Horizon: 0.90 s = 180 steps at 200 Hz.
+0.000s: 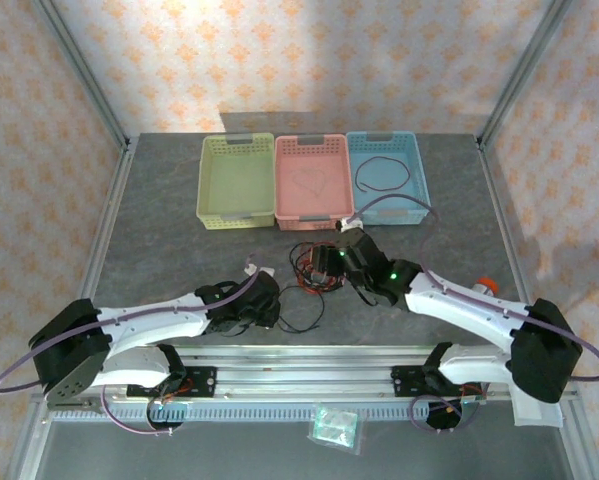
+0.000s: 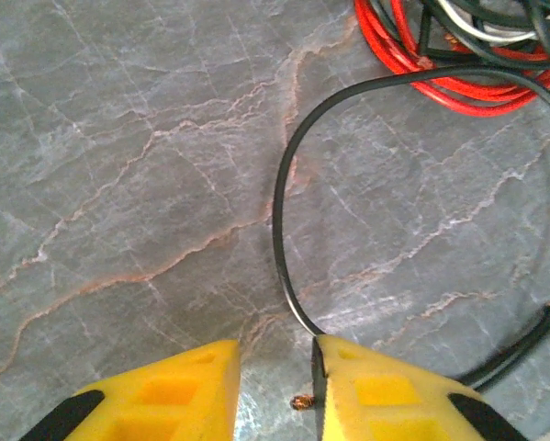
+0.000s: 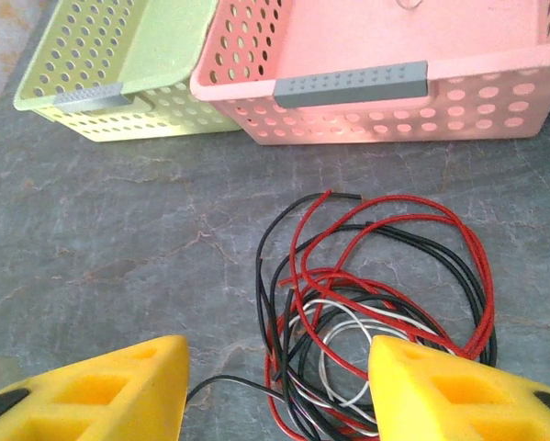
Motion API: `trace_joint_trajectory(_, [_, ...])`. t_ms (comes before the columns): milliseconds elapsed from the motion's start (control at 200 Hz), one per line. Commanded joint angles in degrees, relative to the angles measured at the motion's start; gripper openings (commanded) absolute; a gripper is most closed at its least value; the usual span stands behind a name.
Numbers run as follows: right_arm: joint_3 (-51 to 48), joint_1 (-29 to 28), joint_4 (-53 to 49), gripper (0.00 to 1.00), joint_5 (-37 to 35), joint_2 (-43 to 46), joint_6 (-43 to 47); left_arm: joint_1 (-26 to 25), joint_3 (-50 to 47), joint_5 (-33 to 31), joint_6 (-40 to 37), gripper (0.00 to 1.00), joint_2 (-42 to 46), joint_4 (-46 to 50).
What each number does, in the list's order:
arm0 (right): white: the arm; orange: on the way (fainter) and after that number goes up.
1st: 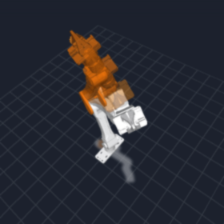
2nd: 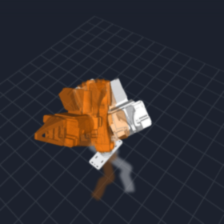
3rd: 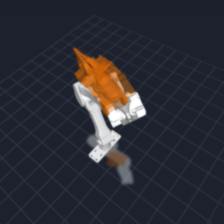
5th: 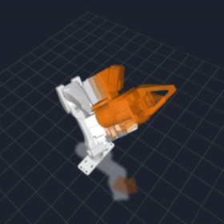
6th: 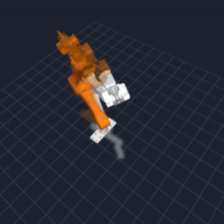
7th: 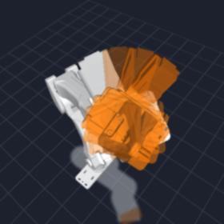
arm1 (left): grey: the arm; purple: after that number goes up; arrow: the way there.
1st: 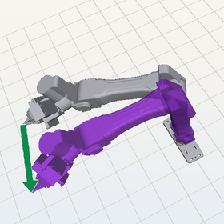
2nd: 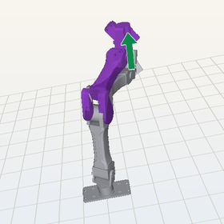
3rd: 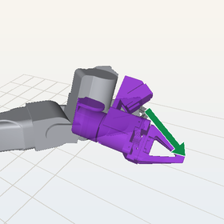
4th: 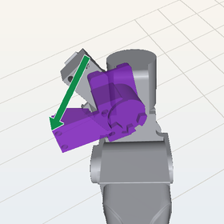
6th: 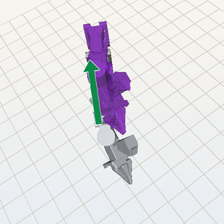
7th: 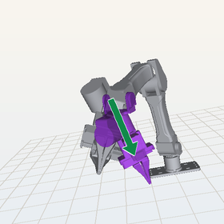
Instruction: Untangle the cables
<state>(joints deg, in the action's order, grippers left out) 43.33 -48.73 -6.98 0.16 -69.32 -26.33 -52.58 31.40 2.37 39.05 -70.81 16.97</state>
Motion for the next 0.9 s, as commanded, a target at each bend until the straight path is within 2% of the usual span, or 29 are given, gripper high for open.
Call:
trace_joint_trajectory(0, [-1.44,-0.20,2.27,0.54,-0.63,1.44,0.30,-0.32,1.42,-3.58,0.48,0.27,-0.91,-1.94])
trace_joint_trajectory(180, [-1.85,-0.16,2.74,0.56,-2.72,4.34,0.24,-0.32,1.39,-4.13,2.30,0.19,-2.10,-4.94])
trace_joint_trajectory(255, [-1.54,-0.22,2.68,0.60,-4.62,5.05,0.79,-0.36,1.53,-4.21,2.39,0.17,-1.70,-5.28])
trace_joint_trajectory(285, [-1.58,-0.22,2.83,0.65,-5.37,5.37,1.12,-0.36,1.77,-4.28,1.99,0.17,-1.24,-5.28])
trace_joint_trajectory(330, [-1.54,-0.23,3.73,0.81,-5.78,6.04,2.14,-0.40,2.16,-5.07,1.65,0.14,-0.01,-4.92])
trace_joint_trajectory(385, [-1.45,-0.18,4.21,0.93,-7.25,6.28,2.82,-0.42,2.80,-6.77,1.51,0.07,2.28,-4.22])
trace_joint_trajectory(421, [-1.41,-0.22,4.64,0.97,-8.87,6.30,2.82,-0.36,3.25,-7.78,1.43,0.03,3.95,-3.77])
trace_joint_trajectory(471, [-1.58,-0.22,5.74,0.99,-10.96,6.26,4.14,-0.40,3.94,-8.96,1.05,0.00,6.39,-3.23])
trace_joint_trajectory(681, [-3.42,-0.14,13.70,1.00,-12.19,8.76,10.11,-0.21,8.26,-14.71,0.45,0.00,13.76,-0.22])
trace_joint_trajectory(816, [-1.55,-0.07,11.83,1.00,-6.61,8.34,17.67,0.59,13.11,-17.14,-1.59,0.00,14.64,1.66])
trace_joint_trajectory(896, [-1.76,-0.13,12.58,0.96,-0.44,8.17,22.47,1.67,16.48,-17.93,-3.11,0.00,14.56,2.45])
